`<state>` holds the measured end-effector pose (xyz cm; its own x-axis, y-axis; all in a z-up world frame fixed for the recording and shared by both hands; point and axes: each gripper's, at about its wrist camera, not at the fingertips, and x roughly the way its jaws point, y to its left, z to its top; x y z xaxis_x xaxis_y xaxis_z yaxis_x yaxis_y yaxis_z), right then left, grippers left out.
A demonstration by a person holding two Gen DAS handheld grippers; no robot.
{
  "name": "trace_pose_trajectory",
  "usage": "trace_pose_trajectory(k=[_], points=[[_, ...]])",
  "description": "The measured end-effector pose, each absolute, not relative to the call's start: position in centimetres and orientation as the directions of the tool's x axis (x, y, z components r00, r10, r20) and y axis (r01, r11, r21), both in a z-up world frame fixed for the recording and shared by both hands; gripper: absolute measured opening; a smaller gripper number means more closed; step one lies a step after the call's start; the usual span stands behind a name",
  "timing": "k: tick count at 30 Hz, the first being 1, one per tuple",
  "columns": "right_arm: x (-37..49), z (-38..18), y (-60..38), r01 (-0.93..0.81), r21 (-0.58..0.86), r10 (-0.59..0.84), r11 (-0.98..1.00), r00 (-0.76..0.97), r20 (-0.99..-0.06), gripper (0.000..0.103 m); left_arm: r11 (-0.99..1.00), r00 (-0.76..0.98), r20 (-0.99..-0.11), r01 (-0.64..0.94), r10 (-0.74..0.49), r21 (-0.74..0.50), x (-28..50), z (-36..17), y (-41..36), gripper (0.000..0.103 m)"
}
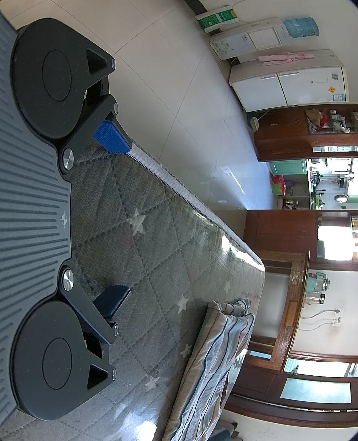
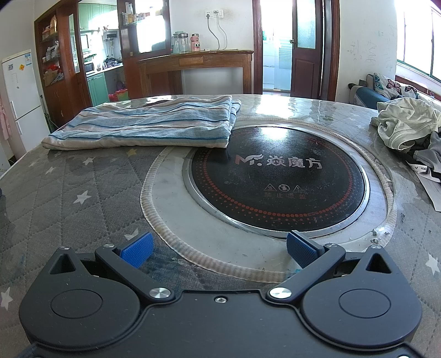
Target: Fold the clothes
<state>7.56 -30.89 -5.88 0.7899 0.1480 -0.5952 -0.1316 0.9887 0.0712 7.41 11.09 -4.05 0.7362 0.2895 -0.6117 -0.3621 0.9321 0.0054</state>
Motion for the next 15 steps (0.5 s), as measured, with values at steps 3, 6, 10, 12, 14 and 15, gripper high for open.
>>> trace_pose_trajectory(k=[3, 6, 10, 12, 14, 15], points=[[7.57, -5.87, -30.93, -0.132, 0.071, 0.148, 0.989, 0.790, -0.595, 0.103, 0.932, 0.736, -0.612, -0.362, 0.289, 0.005, 7.40, -4.04, 11.07, 0.103], [7.61, -5.85, -31.07, -0.132, 0.072, 0.149, 0.989, 0.790, -0.595, 0.103, 0.932, 0.736, -0.612, -0.362, 0.290, 0.006, 7.41, -4.05, 11.06, 0.103], [7.61, -5.86, -31.05, -0.132, 0.072, 0.149, 0.989, 0.790, -0.595, 0.103, 0.932, 0.736, -0.612, -0.362, 0.289, 0.005, 7.41, -4.05, 11.09, 0.103], [7.61, -5.87, -31.03, -0.132, 0.072, 0.148, 0.989, 0.789, -0.596, 0.103, 0.932, 0.736, -0.612, -0.362, 0.290, 0.005, 7.41, -4.05, 11.07, 0.103], [7.62, -5.88, -31.01, -0.132, 0.072, 0.148, 0.989, 0.789, -0.596, 0.103, 0.932, 0.736, -0.612, -0.362, 0.290, 0.006, 7.42, -4.05, 11.06, 0.103], [7.62, -5.88, -31.03, -0.132, 0.072, 0.148, 0.989, 0.789, -0.596, 0.103, 0.932, 0.736, -0.612, -0.362, 0.290, 0.006, 7.42, -4.06, 11.06, 0.103]])
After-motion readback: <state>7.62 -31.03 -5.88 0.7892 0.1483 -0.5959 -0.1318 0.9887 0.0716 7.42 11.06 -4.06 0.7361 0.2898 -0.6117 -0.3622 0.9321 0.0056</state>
